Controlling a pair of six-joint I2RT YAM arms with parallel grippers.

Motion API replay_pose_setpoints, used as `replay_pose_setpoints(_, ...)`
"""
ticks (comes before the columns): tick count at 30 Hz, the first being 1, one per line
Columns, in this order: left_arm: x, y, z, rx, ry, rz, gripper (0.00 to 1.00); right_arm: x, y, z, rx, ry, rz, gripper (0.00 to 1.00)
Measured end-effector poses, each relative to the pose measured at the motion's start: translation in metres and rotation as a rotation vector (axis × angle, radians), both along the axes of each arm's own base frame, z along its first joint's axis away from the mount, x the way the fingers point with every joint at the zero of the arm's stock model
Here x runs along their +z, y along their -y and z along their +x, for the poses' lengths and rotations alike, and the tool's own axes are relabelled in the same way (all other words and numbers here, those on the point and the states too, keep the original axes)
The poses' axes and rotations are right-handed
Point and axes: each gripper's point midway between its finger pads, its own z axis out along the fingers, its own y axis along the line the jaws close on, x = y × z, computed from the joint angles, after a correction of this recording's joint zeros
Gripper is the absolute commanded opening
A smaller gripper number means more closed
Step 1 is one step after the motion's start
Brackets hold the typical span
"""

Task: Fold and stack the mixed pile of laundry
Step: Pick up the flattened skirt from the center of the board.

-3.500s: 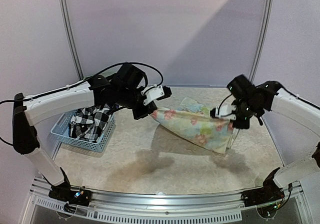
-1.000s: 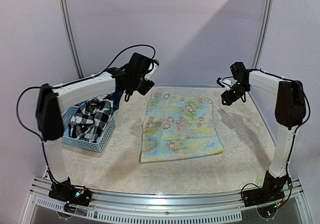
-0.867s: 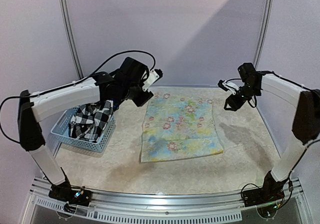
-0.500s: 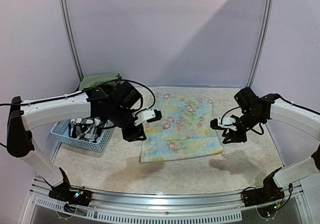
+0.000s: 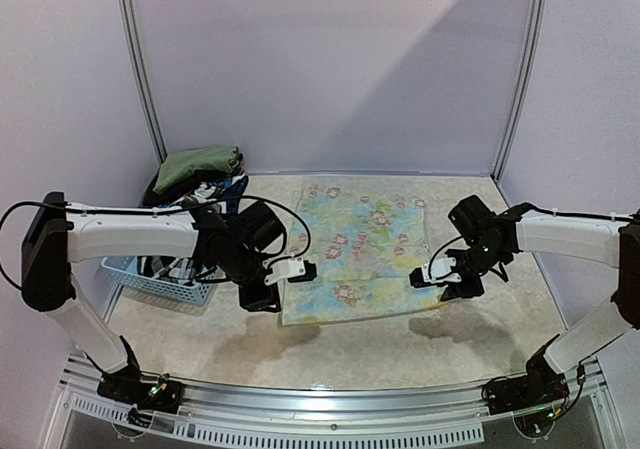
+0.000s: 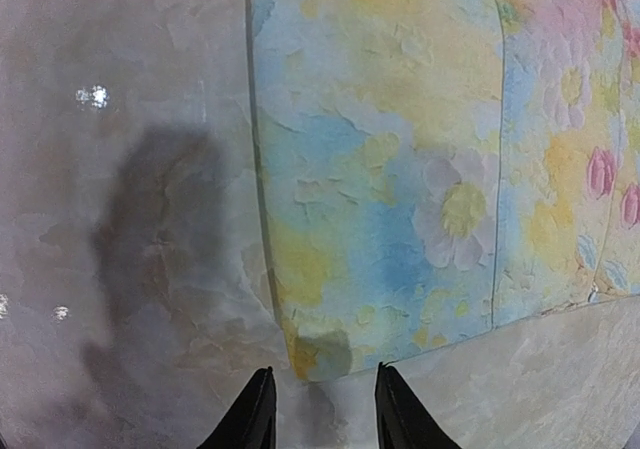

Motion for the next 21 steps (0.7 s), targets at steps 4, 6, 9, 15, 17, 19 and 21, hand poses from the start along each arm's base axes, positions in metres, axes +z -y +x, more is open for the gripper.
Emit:
replay_pose_setpoints(4,-0.011,0.003,0.002,-0.004,-0.011,0.009,0.38,-0.011,0.002,-0.001,0.027,-0.006,-0.034,0.31)
replay_pose_setpoints(6,-0.012,0.005,0.002,-0.008,-0.013,0.005,0.36,-0.016,0.003,-0.003,0.041,-0.014,-0.048,0.31)
replay_pose_setpoints(9,-0.013,0.007,0.0,-0.016,-0.022,-0.004,0.37,-0.022,0.005,-0.007,0.05,-0.026,-0.065,0.31)
replay_pose_setpoints(15,-0.023,0.011,-0.006,-0.032,-0.059,-0.004,0.37,-0.032,0.012,-0.012,0.061,-0.035,-0.097,0.32)
replay_pose_setpoints(17,-0.028,0.013,-0.009,-0.04,-0.068,0.005,0.38,-0.036,0.015,-0.013,0.062,-0.032,-0.11,0.32)
replay_pose_setpoints(19,-0.032,0.015,-0.011,-0.05,-0.069,0.014,0.38,-0.039,0.016,-0.013,0.064,-0.028,-0.117,0.32)
replay_pose_setpoints(21,-0.036,0.017,-0.014,-0.061,-0.072,0.023,0.38,-0.042,0.017,-0.013,0.063,-0.023,-0.118,0.32)
